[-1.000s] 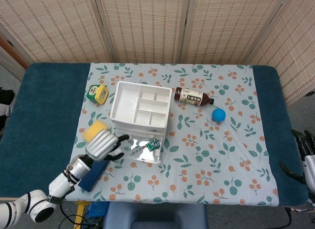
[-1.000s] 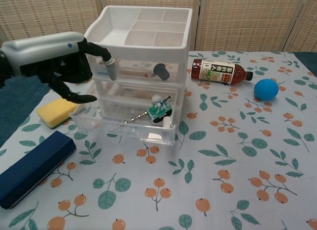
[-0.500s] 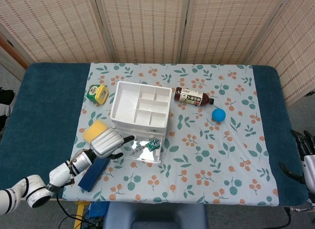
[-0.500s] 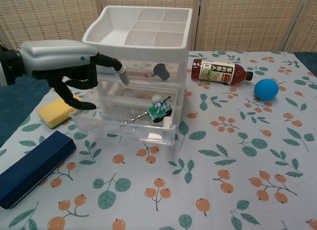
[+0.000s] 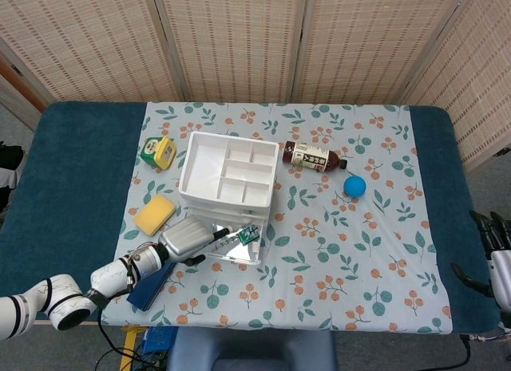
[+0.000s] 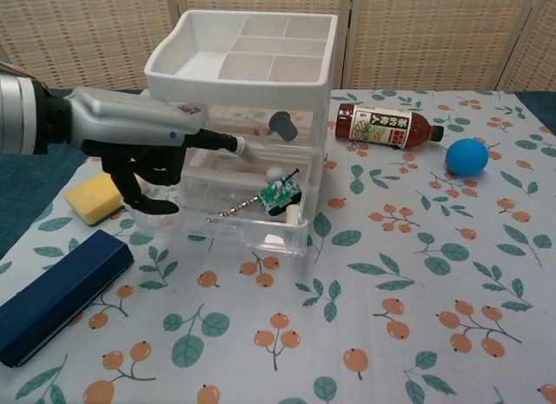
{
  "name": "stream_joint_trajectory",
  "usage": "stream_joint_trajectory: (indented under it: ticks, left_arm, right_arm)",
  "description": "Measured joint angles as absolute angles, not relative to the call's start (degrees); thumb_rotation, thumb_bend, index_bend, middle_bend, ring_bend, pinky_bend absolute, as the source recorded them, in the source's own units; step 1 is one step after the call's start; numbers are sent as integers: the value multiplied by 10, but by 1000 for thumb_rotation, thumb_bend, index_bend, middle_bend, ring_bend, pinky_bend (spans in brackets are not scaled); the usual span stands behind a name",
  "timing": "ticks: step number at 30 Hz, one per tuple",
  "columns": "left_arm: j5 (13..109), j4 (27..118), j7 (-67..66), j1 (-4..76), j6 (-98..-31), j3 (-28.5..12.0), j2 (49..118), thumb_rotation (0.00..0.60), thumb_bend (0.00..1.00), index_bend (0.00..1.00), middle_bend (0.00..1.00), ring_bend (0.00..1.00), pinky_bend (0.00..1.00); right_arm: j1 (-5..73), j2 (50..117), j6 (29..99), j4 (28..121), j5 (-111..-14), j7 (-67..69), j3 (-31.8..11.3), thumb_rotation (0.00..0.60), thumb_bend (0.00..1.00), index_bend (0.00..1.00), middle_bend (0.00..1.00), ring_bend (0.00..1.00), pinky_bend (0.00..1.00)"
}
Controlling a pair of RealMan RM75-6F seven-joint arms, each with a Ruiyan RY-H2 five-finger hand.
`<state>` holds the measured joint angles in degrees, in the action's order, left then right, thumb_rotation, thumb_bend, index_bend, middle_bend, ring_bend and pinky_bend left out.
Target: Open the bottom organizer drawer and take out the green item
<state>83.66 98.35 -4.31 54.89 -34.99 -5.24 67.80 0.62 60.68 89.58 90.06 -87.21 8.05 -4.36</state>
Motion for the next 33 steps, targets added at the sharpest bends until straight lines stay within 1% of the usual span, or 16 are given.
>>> stream_joint_trajectory:
  ticks: [7, 15, 24, 33]
  left_arm:
    - [784, 998, -65, 592, -292, -63, 672, 600, 481, 31, 970, 1000, 1000]
    - [745, 995, -87, 630, -265, -71, 676, 600, 575, 36, 970, 1000, 1000]
    - [692, 984, -104, 679, -225, -69, 686, 600, 587, 48, 970, 1000, 1000]
    - [652, 969, -116, 711, -215, -48, 703, 600, 587, 64, 970, 1000, 1000]
  right_arm:
    - [7, 607, 893, 899, -870, 81, -44, 600, 233, 18, 109, 72, 150]
    - [6, 606, 893, 898, -868, 82, -44, 600, 234, 18, 110, 72, 151]
    - [5, 607, 891, 893, -863, 86, -44, 600, 234, 18, 110, 72, 150]
    - [5, 609, 884, 887, -856, 91, -45, 600, 234, 18, 110, 72, 151]
